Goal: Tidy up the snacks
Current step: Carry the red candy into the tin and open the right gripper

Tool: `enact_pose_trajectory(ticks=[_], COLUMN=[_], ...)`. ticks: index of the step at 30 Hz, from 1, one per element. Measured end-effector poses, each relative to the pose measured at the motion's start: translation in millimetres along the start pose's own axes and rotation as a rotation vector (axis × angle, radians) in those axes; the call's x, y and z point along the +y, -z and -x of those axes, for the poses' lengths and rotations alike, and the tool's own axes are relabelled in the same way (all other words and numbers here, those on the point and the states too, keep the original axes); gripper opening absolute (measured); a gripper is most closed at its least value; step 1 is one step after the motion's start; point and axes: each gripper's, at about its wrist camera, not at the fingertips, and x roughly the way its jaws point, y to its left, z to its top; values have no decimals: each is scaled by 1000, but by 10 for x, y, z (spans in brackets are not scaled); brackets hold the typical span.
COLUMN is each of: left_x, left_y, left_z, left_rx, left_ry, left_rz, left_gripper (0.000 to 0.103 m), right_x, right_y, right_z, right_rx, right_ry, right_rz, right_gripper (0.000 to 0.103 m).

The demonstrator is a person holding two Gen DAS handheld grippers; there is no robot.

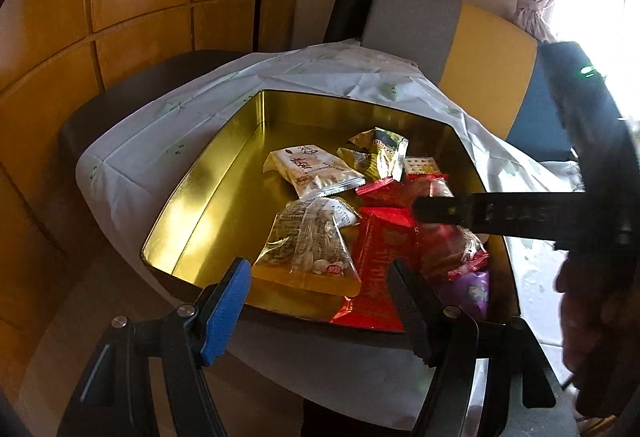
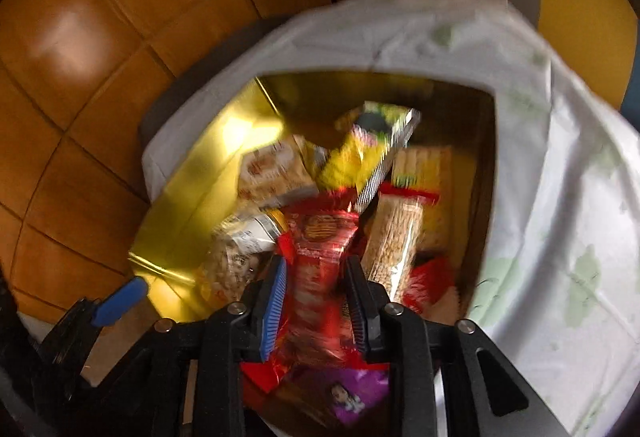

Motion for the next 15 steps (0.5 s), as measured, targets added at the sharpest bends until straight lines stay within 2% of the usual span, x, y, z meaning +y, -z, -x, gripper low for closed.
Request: enact_pose_trajectory(ticks=[5,11,15], left_x=[40,16,25], left_y=[-6,-6,-18], left_z=[-61,-61,-27], left_rx=[11,5,0], left_ry=[2,-1,-9], left_rz=[18,14,16], left_gripper=[71,71,71], right_x=[-27,109,127], right_y=[76,261,317], right_z=[59,246,109], right_rx=[-21,-48,-28], right_ry=[0,15,71], right_rz=[9,107,158], right_gripper=[35,35,21])
